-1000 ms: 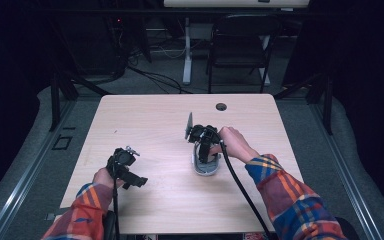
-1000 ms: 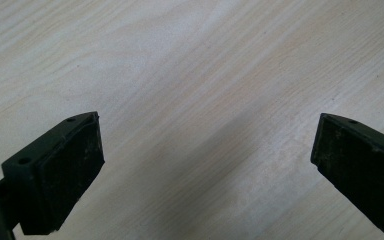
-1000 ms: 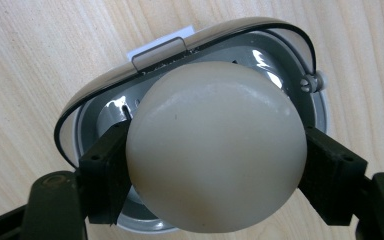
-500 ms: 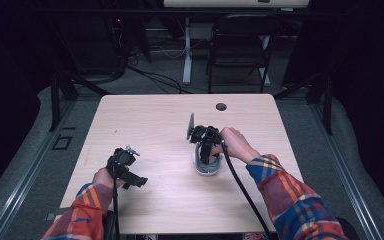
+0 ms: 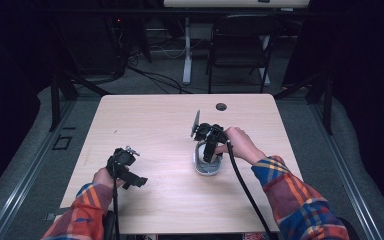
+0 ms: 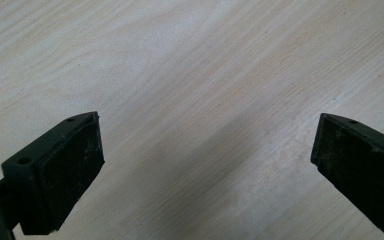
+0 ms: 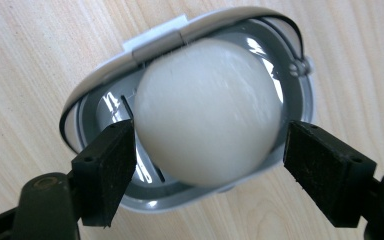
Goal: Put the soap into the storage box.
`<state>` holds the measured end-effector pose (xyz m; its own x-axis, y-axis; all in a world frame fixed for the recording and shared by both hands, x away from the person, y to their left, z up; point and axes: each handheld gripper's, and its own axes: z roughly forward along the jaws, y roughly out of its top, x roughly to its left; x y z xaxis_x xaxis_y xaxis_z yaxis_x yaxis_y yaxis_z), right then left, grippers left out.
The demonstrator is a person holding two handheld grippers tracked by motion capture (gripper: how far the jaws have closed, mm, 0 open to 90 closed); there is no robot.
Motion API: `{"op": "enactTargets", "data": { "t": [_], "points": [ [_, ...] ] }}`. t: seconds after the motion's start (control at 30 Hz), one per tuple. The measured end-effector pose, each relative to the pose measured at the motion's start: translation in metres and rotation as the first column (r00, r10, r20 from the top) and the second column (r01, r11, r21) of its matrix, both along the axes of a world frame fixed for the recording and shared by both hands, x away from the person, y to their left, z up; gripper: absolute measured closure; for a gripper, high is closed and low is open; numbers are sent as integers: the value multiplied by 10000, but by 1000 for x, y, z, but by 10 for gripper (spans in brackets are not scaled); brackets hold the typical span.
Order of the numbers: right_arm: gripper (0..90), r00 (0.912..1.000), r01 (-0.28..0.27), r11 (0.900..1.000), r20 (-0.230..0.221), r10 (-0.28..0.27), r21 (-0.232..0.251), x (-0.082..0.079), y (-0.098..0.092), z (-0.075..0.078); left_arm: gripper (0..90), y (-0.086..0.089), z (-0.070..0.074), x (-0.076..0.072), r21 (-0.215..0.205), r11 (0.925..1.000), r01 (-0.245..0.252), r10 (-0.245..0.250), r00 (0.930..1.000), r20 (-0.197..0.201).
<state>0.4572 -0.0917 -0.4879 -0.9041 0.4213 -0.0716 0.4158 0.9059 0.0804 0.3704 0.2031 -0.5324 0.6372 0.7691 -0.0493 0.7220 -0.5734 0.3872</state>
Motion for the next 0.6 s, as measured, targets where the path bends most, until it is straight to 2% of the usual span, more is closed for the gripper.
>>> {"op": "enactTargets", "data": {
  "t": [0.07, 0.2, 0.33, 0.6],
  "points": [
    [192, 10000, 63, 9997, 64, -65, 221, -3, -4, 3, 4, 0, 0, 0, 18, 10000, -3, 3, 10000, 0],
    [161, 9999, 36, 9994, 167, -41, 348, -8, -15, 10, 4, 0, 0, 0, 25, 10000, -21, 21, 10000, 14],
    [134, 9989, 111, 9981, 442, -138, 610, -13, -29, 14, 4, 0, 0, 0, 37, 10000, -22, 22, 10000, 12],
    [35, 9971, 600, 9950, 421, -635, 805, -21, -60, 19, 3, 0, 0, 0, 53, 10000, -42, 42, 10000, 14]
  ]
}}
